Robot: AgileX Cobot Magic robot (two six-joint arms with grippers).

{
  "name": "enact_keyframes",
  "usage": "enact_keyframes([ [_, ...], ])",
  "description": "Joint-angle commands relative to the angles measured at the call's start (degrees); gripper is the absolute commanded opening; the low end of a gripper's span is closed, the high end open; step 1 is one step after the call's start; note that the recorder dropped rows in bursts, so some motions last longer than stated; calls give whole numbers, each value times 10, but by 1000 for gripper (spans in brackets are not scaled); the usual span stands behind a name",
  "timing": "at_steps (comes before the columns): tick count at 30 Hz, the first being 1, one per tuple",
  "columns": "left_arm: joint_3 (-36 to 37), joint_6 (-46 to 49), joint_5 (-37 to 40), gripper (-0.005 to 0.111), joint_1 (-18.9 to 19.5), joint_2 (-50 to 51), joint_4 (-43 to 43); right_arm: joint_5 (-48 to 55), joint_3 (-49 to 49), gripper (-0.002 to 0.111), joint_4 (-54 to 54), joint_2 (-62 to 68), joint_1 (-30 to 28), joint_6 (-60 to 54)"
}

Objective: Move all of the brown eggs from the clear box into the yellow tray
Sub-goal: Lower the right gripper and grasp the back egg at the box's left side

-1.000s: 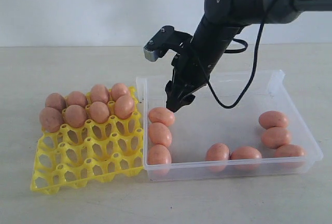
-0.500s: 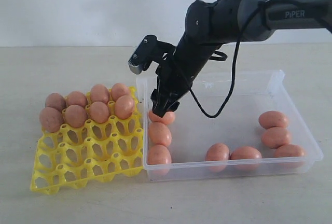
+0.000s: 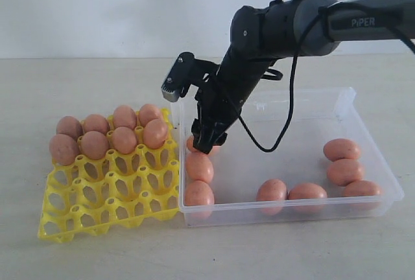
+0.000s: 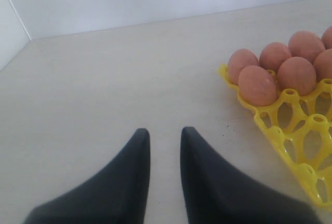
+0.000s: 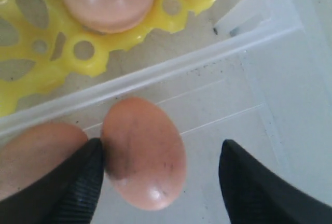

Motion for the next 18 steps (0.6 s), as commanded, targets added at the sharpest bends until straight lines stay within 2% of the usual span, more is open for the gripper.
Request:
enact_keyframes([
  [1, 2, -1, -4, 22, -3, -1, -1, 9, -3, 62, -9, 28, 0, -49],
  [10, 2, -1, -4, 22, -3, -1, -1, -10, -3, 62, -16, 42, 0, -87],
  [12, 2, -1, -4, 22, -3, -1, -1, -20, -3, 57, -16, 42, 0, -87],
  [14, 2, -1, -4, 22, -3, -1, -1, -31, -3, 41, -16, 42, 0, -87],
  [16, 2, -1, -4, 22, -3, -1, -1, -40, -3, 18, -16, 42, 0, -87],
  [18, 2, -1, -4, 22, -3, -1, -1, -47, -3, 0, -14, 42, 0, -84],
])
